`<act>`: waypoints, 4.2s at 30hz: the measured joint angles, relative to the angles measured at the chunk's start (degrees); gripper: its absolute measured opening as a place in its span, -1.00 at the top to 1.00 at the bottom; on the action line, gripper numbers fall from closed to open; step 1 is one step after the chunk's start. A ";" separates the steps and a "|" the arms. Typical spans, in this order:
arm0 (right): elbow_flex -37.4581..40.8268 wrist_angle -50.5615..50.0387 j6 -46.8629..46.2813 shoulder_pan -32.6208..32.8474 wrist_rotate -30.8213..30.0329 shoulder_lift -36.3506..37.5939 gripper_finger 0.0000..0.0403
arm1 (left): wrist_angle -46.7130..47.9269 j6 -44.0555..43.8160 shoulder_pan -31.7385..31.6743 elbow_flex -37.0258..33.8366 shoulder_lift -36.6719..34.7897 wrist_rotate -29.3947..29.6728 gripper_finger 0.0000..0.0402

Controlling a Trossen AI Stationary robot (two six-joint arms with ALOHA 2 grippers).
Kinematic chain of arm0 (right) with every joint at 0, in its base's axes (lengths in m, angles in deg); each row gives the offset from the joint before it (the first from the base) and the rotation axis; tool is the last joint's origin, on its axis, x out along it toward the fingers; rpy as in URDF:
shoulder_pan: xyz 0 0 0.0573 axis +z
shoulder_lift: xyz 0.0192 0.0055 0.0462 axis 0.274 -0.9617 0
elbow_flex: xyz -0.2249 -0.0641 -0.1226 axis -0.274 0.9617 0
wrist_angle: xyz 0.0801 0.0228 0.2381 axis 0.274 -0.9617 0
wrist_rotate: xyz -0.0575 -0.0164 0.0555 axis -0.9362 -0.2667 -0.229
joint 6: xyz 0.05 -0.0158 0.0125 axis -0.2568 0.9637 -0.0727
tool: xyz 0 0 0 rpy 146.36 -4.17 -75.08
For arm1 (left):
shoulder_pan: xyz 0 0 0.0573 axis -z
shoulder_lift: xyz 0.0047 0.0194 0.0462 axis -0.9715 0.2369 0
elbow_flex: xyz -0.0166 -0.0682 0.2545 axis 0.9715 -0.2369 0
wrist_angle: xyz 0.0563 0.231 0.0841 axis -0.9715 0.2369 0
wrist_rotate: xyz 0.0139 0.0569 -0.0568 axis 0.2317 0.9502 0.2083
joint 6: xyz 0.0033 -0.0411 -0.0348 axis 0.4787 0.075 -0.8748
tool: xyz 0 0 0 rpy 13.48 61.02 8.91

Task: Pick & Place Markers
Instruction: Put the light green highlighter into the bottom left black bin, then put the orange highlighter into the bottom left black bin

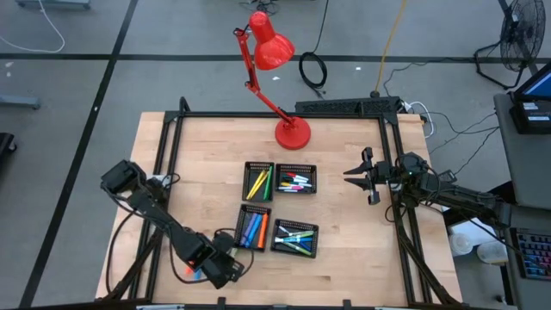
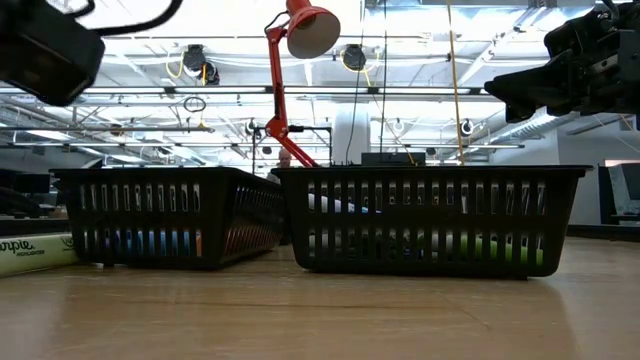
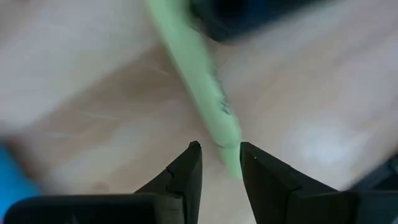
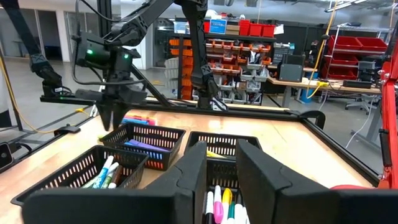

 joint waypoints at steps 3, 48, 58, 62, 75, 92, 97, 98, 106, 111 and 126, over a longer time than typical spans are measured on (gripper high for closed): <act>0.00 0.00 0.00 0.00 -0.01 -0.01 0.62 | 0.81 -0.28 -0.77 -0.02 0.00 0.36 0.44; 0.00 0.02 0.00 0.00 0.02 -0.02 0.62 | 4.41 -2.62 -3.75 0.42 6.75 -1.84 0.71; 0.00 0.01 0.00 -0.01 0.03 -0.02 0.62 | 6.78 -3.85 -2.20 -0.29 2.36 1.74 0.71; 0.00 0.02 0.00 -0.01 0.02 -0.02 0.62 | 12.51 -7.66 -0.34 -0.30 -1.91 4.49 0.71; 0.00 -0.16 0.00 -0.02 0.02 -0.02 0.62 | 10.56 -12.08 2.55 -0.14 -7.71 19.81 0.71; 0.00 0.00 0.00 0.00 0.02 0.00 0.62 | -4.54 8.79 -9.39 -0.04 -7.65 19.35 0.71; 0.00 0.00 0.00 -0.02 0.02 0.00 0.62 | -4.62 11.47 -12.72 -0.04 -7.65 17.30 0.63; 0.00 0.00 0.00 -0.01 0.02 0.00 0.62 | -4.61 12.20 -13.18 -0.04 -7.65 17.12 0.56; 0.00 0.00 0.00 0.00 0.02 0.00 0.62 | -3.79 20.99 -16.88 0.00 -7.67 6.68 0.02; 0.00 0.00 0.00 -0.02 0.02 0.00 0.62 | -1.46 19.14 -17.20 0.00 -7.67 -0.33 -0.07; 0.00 0.00 0.00 -0.01 0.02 0.00 0.62 | 11.30 -12.24 3.60 0.07 -8.23 -0.04 -0.09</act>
